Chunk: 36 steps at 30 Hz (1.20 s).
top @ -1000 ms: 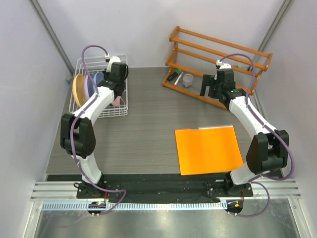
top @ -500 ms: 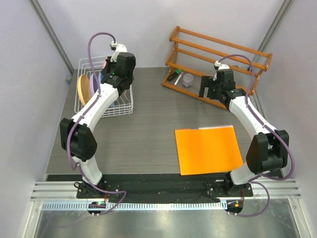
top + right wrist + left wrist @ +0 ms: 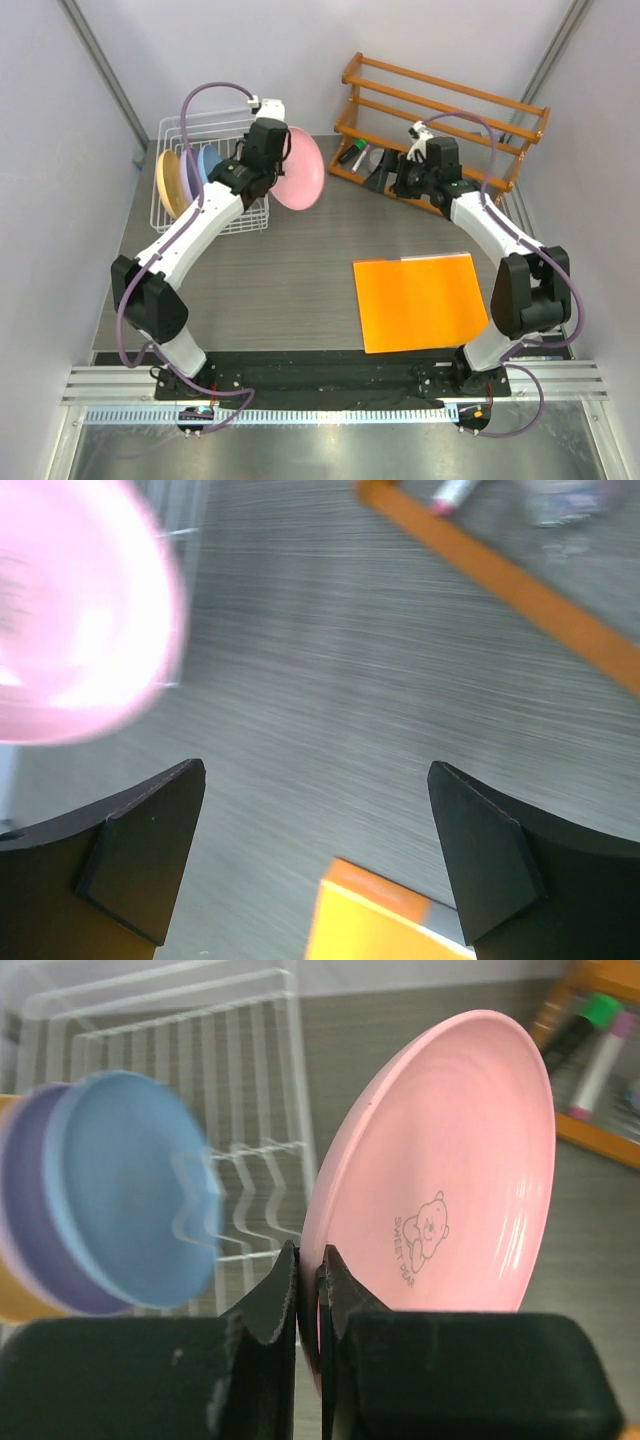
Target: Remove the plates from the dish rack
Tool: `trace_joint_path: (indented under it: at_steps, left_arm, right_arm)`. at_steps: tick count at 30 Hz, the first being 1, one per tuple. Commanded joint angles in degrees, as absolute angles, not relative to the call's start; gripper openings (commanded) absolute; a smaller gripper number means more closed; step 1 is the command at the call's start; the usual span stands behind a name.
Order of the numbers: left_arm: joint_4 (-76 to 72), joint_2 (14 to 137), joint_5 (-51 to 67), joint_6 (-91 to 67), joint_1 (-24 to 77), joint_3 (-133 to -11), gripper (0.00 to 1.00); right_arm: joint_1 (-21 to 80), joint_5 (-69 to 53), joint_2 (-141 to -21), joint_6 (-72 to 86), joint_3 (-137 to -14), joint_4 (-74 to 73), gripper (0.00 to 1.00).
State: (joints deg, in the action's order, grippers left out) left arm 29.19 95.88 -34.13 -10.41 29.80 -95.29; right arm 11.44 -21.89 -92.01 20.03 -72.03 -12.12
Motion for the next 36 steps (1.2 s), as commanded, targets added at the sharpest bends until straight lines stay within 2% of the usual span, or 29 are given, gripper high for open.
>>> trace_joint_path:
  at_steps: [1,8,17,19,20,21,23,24,25,27,28,29,31,32,33,36]
  left_arm:
    - [28.1,94.3,-17.2,-19.5,29.9,-91.7,0.0]
    - [23.3,93.0,-10.7,-24.9,29.9,-86.5,0.0]
    - [19.9,91.1,-9.1,-27.6,29.9,-82.5,0.0]
    - [19.7,90.6,-9.0,-27.6,29.9,-81.8,0.0]
    - [19.2,90.1,-9.0,-27.6,29.9,-81.6,0.0]
    - [19.0,89.8,-9.1,-27.8,29.9,-81.2,0.0]
    - [18.0,89.1,-9.1,-28.0,29.9,-80.2,0.0]
    - [17.8,88.9,-9.1,-28.0,29.9,-79.9,0.0]
    - [17.5,88.8,-9.1,-28.0,29.9,-79.2,0.0]
    - [17.4,88.2,-9.7,-27.8,29.9,-78.8,0.0]
    - [17.4,88.0,-9.9,-27.4,29.9,-78.3,0.03]
    - [17.4,87.8,-10.4,-26.7,29.8,-78.0,0.38]
    - [18.4,87.5,-14.1,-26.0,29.9,-77.7,0.67]
    - [19.0,87.4,-15.6,-25.4,29.9,-77.6,0.93]
    - [19.5,87.0,-17.7,-24.4,29.9,-77.3,0.99]
    - [21.4,86.6,-26.7,-22.0,29.9,-76.6,1.0]
  right_arm:
    - [14.6,-32.3,-93.8,28.8,-70.6,-0.3,1.0]
    - [17.4,-32.3,-97.8,31.2,-69.8,4.7,1.0]
    - [17.5,-30.3,-100.5,30.2,-67.9,3.9,0.99]
    - [17.5,-30.8,-100.7,29.6,-67.3,4.0,0.87]
    - [17.5,-31.4,-100.8,29.7,-67.2,4.0,0.75]
    - [17.5,-32.1,-101.0,30.1,-67.0,4.2,0.53]
    - [17.5,-33.7,-101.5,30.4,-66.1,6.1,0.35]
    - [17.5,-35.3,-101.8,30.8,-65.7,6.8,0.22]
    - [17.4,-35.7,-101.9,31.7,-65.1,7.8,0.02]
    - [17.4,-36.7,-101.3,32.5,-63.2,9.6,0.01]
    - [17.4,-36.9,-101.0,33.4,-62.7,11.1,0.01]
    - [17.2,-36.3,-100.3,33.7,-62.3,11.2,0.01]
    - [16.7,-33.8,-99.5,33.7,-61.4,9.3,0.01]
    - [16.3,-32.4,-99.0,33.4,-61.5,7.9,0.01]
    - [15.4,-31.0,-98.1,32.8,-61.9,6.3,0.01]
    - [14.0,-27.5,-97.7,29.2,-63.9,-1.9,0.01]
